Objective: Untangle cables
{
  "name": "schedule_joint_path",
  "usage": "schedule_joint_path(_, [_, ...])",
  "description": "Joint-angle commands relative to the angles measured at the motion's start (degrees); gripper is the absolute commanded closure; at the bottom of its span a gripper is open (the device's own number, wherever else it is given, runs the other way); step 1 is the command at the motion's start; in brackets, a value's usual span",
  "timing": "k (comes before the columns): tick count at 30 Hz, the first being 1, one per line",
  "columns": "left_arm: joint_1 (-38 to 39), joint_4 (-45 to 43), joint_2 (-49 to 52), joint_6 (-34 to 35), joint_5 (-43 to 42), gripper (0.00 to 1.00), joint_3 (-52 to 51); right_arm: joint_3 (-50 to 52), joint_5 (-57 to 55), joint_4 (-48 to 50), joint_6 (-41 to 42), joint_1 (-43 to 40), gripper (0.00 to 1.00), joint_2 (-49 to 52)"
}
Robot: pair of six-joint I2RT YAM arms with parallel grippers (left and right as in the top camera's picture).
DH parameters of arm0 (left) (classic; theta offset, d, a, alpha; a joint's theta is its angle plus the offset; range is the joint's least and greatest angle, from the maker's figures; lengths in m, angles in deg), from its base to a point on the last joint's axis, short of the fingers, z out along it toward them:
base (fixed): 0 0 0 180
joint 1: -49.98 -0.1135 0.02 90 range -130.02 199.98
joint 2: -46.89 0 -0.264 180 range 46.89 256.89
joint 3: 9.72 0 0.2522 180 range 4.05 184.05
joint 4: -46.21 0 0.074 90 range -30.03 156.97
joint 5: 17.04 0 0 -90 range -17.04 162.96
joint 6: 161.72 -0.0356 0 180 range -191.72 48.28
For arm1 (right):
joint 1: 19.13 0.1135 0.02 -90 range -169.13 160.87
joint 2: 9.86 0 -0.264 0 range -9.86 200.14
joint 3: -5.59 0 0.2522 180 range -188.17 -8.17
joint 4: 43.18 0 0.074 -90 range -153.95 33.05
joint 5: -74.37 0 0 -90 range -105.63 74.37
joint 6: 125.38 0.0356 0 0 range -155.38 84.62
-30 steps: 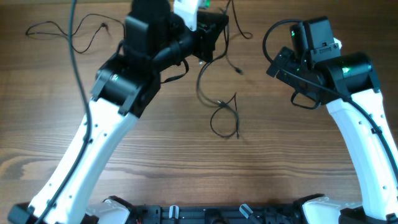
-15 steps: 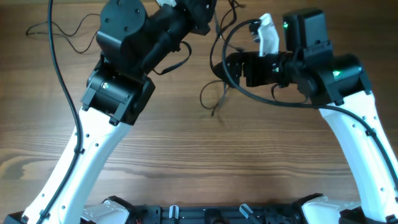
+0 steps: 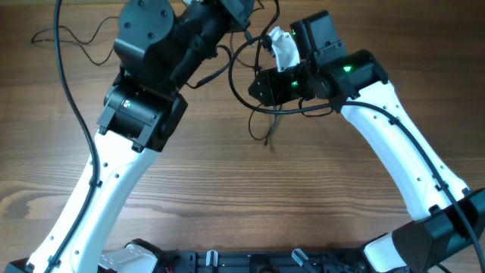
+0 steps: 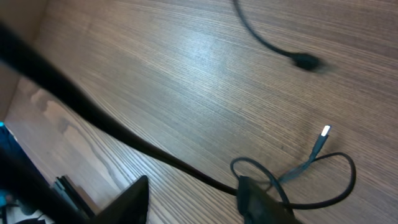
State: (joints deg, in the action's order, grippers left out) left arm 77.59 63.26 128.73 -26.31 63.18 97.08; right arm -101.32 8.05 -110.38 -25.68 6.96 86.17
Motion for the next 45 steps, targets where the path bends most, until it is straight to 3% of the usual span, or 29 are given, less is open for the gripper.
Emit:
schedule_joint_path(1, [-2.32,2.51,-0.39,0.44,4.26,0.96,0.31,0.15,-1.27,0.39,-0.48,0.13,0.63,-1.31])
schedule_joint_path(4, [-3.98,4.9,-0.39,0.04,5.62,0.96,0.31,-0.02,-3.87,0.5,-0.24,0.09,0.69,-3.74])
schedule_joint_path(7, [-5.35,5.79,-0.42,0.07,5.57,0.96,0.31,-0.02,-5.95,0.35,0.87,0.09,0.96,-6.03])
schedule_joint_path(12, [-5.68,8.41,-0.35,-0.07,8.66,0.96,0.31,-0.02,-11.41,0.55,7.63,0.09,0.96,-6.93])
schedule_joint_path(18, [-5.84,29.57,4.15,-9.46,41.33,0.96,0.31,-4.09,-35.1,0.76,17.53,-5.92,0.96,-21.33])
schedule_joint_path(20, [-6.78,34.23,6.21,-9.46,46.23,0.96,0.31,-4.09,-41.29,0.61,17.46,-10.67,0.96,-27.3])
schedule_joint_path(23, [-10.25,39.19,8.35,-9.46,50.51,0.96,0.31,-4.09,-49.03,-1.53,17.46,-15.43,0.96,-32.59])
schedule_joint_path(28, [-20.96,42.42,9.68,-9.42,50.75,0.96,0.31,-4.09,-63.04,-6.82,19.56,-20.17,0.96,-35.89])
schedule_joint_path(31, [-28.11,42.4,9.68,-9.4,46.66,0.96,0.31,-4.09,-64.63,-9.27,23.85,-23.32,0.96,-35.06])
schedule_joint_path(34, [-33.7,40.81,9.64,-10.16,33.7,0.96,0.31,-4.09,-64.5,-9.7,25.31,-24.7,0.96,-33.81])
schedule_joint_path(35, [-34.69,39.26,9.31,-13.62,27.04,0.96,0.31,-4.09,-62.9,-9.62,25.38,-24.68,0.96,-33.44])
schedule_joint_path(36, [-35.12,36.5,8.7,-21.33,15.69,0.96,0.31,-4.09,-60.35,-9.62,25.38,-24.68,0.96,-32.98])
schedule_joint_path(38, [-34.69,32.04,7.06,-27.74,0.26,0.96,0.31,-4.09,-56.0,-9.66,25.33,-24.68,0.96,-31.87])
schedule_joint_path(41, [-32.7,25.9,3.67,-27.89,-13.44,0.96,0.31,-4.09,-50.16,-9.6,24.81,-24.68,0.96,-29.64])
schedule_joint_path(45, [-29.29,19.87,-1.33,-27.85,-24.68,0.96,0.31,-4.09,-45.46,-9.6,24.83,-24.68,0.96,-25.79])
